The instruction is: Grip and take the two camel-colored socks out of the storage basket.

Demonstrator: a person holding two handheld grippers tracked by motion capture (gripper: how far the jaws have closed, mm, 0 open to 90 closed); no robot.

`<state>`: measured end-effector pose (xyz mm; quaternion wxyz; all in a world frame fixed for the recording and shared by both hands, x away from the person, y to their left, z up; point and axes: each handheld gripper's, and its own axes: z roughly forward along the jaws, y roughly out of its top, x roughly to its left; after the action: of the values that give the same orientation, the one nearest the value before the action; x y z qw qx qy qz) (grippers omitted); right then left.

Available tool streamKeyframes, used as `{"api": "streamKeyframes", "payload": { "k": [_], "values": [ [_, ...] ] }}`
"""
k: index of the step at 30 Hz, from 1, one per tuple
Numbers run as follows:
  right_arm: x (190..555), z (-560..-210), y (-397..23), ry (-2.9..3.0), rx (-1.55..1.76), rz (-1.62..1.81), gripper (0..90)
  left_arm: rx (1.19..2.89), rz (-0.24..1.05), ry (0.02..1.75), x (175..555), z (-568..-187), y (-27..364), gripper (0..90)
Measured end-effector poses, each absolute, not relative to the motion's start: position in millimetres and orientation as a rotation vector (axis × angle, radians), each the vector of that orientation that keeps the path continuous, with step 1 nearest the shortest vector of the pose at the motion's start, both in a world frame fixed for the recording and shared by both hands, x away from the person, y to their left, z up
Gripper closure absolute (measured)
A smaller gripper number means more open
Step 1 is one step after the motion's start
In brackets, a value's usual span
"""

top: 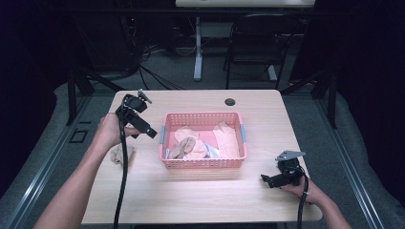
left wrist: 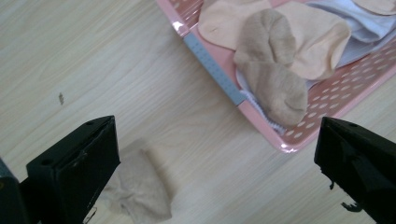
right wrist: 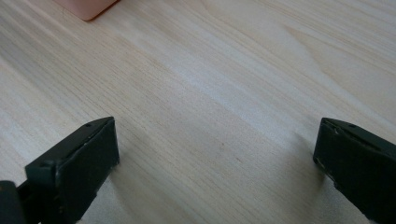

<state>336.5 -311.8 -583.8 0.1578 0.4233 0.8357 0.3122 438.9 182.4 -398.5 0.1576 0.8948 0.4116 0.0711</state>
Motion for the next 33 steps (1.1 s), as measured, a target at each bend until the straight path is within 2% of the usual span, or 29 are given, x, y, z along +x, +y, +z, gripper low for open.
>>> {"api": "streamKeyframes", "payload": {
  "k": [9,22,26,33],
  "values": [
    [336.3,-583.5,-311.7,2.392,1.214,0.891,0.0,2.591,0.133,1.102,445.0,-416.2,138.9,0.5],
    [336.2,-583.5,-311.7,2.393,1.213,0.891,0.0,2.628,0.095,1.072,451.0,-442.6,107.3,1.8],
    [336.3,-583.5,-311.8,2.393,1.213,0.89,0.0,2.654,0.073,1.064,451.5,-453.5,101.9,4.4],
    [336.4,-583.7,-311.8,2.391,1.211,0.893,0.0,2.66,0.054,1.11,454.7,-472.6,93.9,20.5]
  ]
}}
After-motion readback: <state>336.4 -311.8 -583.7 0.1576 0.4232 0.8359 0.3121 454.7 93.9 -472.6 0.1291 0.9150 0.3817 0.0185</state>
